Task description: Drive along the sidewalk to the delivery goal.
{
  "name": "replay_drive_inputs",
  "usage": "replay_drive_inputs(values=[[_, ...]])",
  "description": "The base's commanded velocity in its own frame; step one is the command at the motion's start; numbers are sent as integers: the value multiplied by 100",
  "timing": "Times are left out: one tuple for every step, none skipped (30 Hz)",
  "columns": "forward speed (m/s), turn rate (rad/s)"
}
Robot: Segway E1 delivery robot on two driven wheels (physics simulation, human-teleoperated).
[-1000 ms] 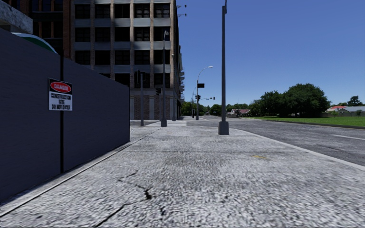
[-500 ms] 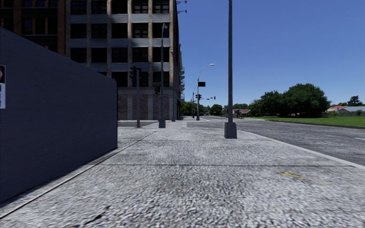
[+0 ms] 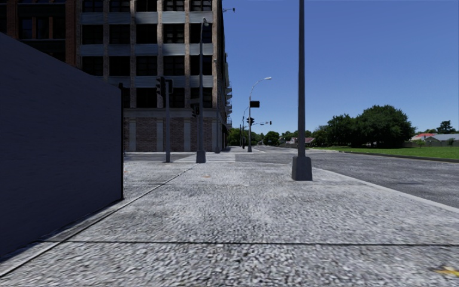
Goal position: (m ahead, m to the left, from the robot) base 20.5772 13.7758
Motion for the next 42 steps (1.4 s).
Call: replay_drive_inputs(values=[[200,0],[200,0],[200,0],[200,0],[200,0],[200,0],[200,0],[200,0],[200,0],[200,0],[200,0],[200,0],[200,0],[200,0],[200,0],[200,0],[200,0],[200,0],[200,0],[200,0],[200,0],[200,0],[200,0],[200,0],[200,0],[200,0],[200,0],[200,0],[200,0],[200,0],[200,0],[200,0],[200,0],[200,21],[200,65],[200,105],[200,105],[200,120],[200,120],[200,120],[200,120],[200,120]])
